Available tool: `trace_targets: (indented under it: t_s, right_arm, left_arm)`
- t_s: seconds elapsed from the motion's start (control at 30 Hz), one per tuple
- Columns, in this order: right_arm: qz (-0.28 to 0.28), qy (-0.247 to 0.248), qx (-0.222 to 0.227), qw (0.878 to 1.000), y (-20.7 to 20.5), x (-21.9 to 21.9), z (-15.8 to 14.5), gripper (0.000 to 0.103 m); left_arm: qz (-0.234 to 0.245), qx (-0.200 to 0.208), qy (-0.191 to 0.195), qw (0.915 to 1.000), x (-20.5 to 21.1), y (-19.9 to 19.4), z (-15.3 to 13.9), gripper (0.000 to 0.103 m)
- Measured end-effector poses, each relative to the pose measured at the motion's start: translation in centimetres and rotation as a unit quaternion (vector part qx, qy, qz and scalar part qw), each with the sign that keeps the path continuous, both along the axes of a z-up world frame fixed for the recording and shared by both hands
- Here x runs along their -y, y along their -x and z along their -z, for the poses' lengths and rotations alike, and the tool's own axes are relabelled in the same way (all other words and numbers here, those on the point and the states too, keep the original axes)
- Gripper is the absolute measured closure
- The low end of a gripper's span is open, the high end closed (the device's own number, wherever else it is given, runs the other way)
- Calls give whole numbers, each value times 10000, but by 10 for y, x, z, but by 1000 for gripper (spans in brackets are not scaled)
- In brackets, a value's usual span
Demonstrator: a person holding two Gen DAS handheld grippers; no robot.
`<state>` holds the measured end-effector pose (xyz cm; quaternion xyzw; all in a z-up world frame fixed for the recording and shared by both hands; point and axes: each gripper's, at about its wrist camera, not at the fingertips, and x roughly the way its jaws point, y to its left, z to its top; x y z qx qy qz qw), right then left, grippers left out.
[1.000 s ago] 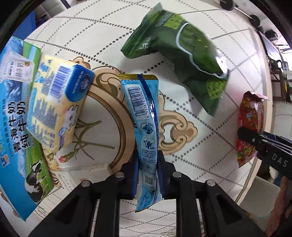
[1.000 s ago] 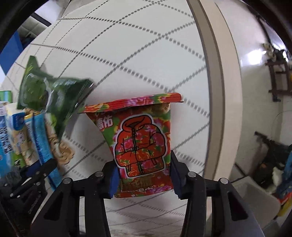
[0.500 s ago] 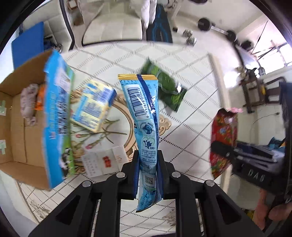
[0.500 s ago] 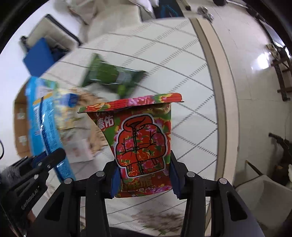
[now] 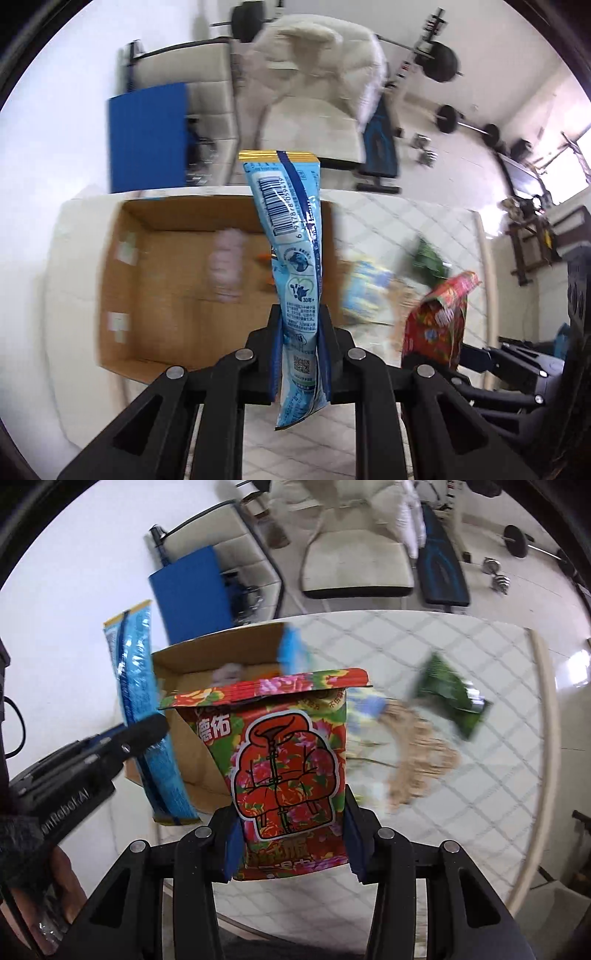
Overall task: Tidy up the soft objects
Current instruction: 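Carry blue snack and red-green bag into the box and release both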
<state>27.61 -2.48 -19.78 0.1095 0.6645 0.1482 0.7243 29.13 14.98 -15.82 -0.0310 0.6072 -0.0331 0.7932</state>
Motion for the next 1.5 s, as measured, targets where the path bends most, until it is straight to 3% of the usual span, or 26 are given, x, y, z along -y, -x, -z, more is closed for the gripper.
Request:
trace_targets:
  t_s: [0.2, 0.33, 0.53, 0.77, 0.97, 1.03, 1.13, 1.23, 1.3, 1.37, 1.5]
  right_arm:
    - [92, 137, -285, 9995, -21, -83, 34, 55]
    - [146, 316, -505, 9981, -30, -108, 66, 55]
    - [227, 654, -828, 9942, -38, -127, 114, 55]
    - [278, 844, -1075, 9902, -44, -136, 147, 55]
    - [266, 939, -1266, 9871, -50, -143, 166, 54]
    - [247, 994, -1286, 9864, -52, -144, 169, 52]
    - [228, 1047, -1214, 9868, -52, -148, 166, 30]
    - [216, 992, -1159, 9881, -49, -149, 160, 26]
    - [215, 998, -1099, 9887, -47, -151, 153, 23]
    - [232, 1000, -996, 9897, -43, -151, 145, 14]
    - [199, 1030, -714, 9919, -27, -153, 123, 7]
  left_arm:
    - [-256, -122, -270, 9992, -78, -23, 24, 88]
    - [-247, -319, -360, 9985, -104, -44, 46, 88]
    - [-119, -694, -376, 9968, -121, -72, 95, 88]
    - [34, -1086, -264, 9937, -124, -87, 145, 88]
    - [35, -1341, -420, 9901, -128, -97, 165, 84]
    - [-42, -1407, -284, 9896, -132, -98, 166, 84]
    - [-134, -1341, -180, 9907, -138, -94, 157, 72]
    - [-179, -1231, -130, 9921, -143, -84, 143, 59]
    - [-205, -1088, -149, 9937, -145, -77, 134, 29]
    - [-224, -846, -251, 9958, -147, -63, 119, 10]
    - [-258, -484, -94, 9984, -146, -34, 95, 1]
